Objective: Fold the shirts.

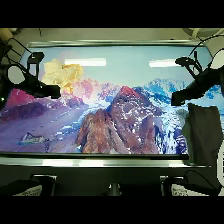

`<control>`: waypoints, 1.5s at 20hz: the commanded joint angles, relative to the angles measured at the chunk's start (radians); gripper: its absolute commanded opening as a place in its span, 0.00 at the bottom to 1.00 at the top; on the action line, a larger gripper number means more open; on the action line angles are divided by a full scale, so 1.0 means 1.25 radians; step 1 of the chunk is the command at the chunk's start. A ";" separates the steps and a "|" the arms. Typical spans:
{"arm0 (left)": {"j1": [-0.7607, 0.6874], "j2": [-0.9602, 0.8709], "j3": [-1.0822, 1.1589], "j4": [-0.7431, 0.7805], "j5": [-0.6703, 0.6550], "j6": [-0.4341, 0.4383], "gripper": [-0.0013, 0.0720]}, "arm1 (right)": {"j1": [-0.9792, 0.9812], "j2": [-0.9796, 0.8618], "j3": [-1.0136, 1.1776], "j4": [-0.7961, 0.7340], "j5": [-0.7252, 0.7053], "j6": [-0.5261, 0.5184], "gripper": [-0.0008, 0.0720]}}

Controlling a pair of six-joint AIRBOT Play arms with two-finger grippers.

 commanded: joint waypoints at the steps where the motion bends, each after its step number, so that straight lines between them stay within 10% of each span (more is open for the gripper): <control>1: 0.000 0.000 0.000 0.000 0.000 0.000 0.72 | 0.000 -0.001 0.001 0.000 0.000 0.000 0.95; 12: 0.000 0.000 0.000 0.000 0.000 0.000 0.72 | 0.000 -0.001 0.001 0.000 0.000 0.000 0.95; 23: 0.001 -0.033 -0.006 -0.017 0.472 -0.003 0.74 | 0.000 -0.001 0.001 0.005 -0.269 0.000 0.95; 26: 0.071 -0.133 0.080 -0.018 0.434 -0.102 0.95 | 0.000 -0.001 0.001 0.012 -0.346 0.000 0.94; 30: 0.202 -0.343 0.276 -0.021 0.271 -0.185 0.95 | 0.000 -0.002 0.001 0.036 -0.328 0.001 0.92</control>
